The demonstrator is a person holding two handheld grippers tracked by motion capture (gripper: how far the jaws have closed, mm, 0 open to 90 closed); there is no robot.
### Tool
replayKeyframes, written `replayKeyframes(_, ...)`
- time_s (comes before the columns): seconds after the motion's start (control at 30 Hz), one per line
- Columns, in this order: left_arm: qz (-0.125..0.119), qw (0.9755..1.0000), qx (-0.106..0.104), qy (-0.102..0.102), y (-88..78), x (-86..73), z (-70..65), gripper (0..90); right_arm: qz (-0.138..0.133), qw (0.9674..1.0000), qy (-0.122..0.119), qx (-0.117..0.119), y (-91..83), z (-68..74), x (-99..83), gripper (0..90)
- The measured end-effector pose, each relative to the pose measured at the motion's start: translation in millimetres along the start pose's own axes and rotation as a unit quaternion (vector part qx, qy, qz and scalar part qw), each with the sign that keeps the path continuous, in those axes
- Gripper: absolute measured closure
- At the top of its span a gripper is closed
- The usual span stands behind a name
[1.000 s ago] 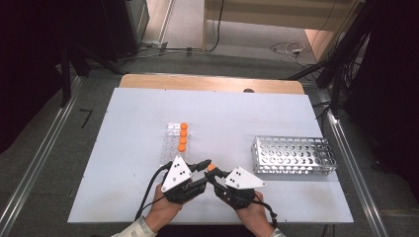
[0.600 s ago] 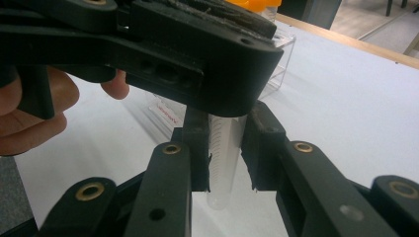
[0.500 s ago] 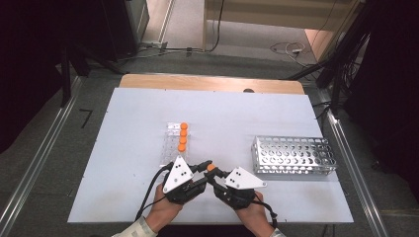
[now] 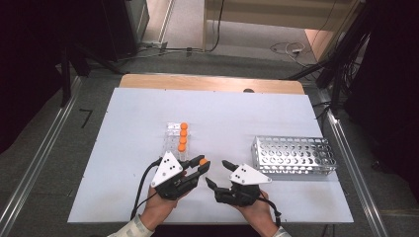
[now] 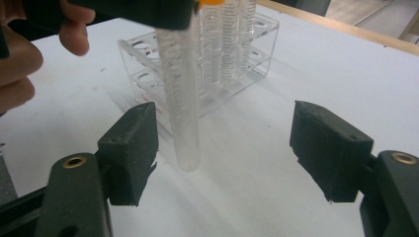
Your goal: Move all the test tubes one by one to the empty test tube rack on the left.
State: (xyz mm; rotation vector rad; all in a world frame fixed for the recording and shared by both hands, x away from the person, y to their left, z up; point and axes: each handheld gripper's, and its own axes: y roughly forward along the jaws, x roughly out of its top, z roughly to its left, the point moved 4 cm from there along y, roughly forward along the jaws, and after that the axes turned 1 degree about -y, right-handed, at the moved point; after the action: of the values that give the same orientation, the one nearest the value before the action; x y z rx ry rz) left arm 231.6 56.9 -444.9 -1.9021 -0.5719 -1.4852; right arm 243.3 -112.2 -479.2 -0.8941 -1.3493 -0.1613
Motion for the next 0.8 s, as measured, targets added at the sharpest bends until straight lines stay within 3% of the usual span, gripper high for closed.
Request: replayKeyframes(0.8,-0.045,0.9974,0.048,-0.029,-32.3,24.0,32.3,69.8,0.003,0.9998,0.012,-0.017,-3.3,-10.7,-4.4,22.0)
